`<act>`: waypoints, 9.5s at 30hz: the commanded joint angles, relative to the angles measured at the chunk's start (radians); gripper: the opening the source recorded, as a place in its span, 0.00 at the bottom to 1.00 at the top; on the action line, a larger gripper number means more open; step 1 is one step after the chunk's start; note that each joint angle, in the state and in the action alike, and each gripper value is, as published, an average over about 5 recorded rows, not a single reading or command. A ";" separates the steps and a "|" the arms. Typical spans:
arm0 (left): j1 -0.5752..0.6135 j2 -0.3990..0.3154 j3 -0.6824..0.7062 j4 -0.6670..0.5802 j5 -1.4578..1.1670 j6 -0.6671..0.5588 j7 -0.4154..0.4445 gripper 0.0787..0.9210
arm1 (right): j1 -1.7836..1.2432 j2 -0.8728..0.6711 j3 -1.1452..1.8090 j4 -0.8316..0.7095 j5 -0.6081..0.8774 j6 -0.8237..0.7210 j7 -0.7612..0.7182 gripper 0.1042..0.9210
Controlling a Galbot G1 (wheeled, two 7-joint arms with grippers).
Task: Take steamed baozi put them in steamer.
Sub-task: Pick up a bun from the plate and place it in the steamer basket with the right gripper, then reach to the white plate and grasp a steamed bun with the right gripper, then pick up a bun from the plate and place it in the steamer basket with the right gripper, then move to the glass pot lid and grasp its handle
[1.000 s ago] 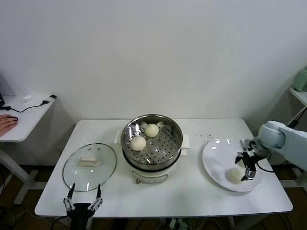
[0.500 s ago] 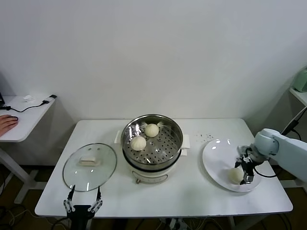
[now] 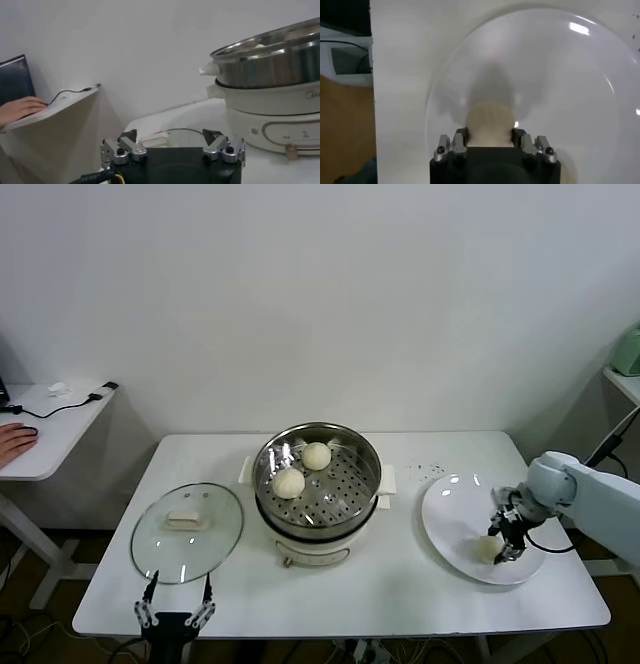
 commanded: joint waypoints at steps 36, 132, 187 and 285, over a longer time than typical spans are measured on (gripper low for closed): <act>-0.015 0.055 -0.011 0.007 -0.034 0.013 0.006 0.88 | 0.526 0.890 -0.338 -0.001 -0.221 0.851 -0.051 0.57; -0.005 0.040 -0.012 0.002 0.004 0.020 0.006 0.88 | -0.082 0.204 0.233 -0.489 -0.224 0.164 -0.040 0.88; 0.020 0.076 0.025 -0.007 0.004 -0.015 0.011 0.88 | 0.749 0.865 -0.802 -0.142 0.981 -0.166 0.128 0.55; -0.289 0.130 -0.089 0.191 1.381 0.031 -0.031 0.88 | -1.518 0.365 1.686 0.539 0.514 0.348 0.844 0.88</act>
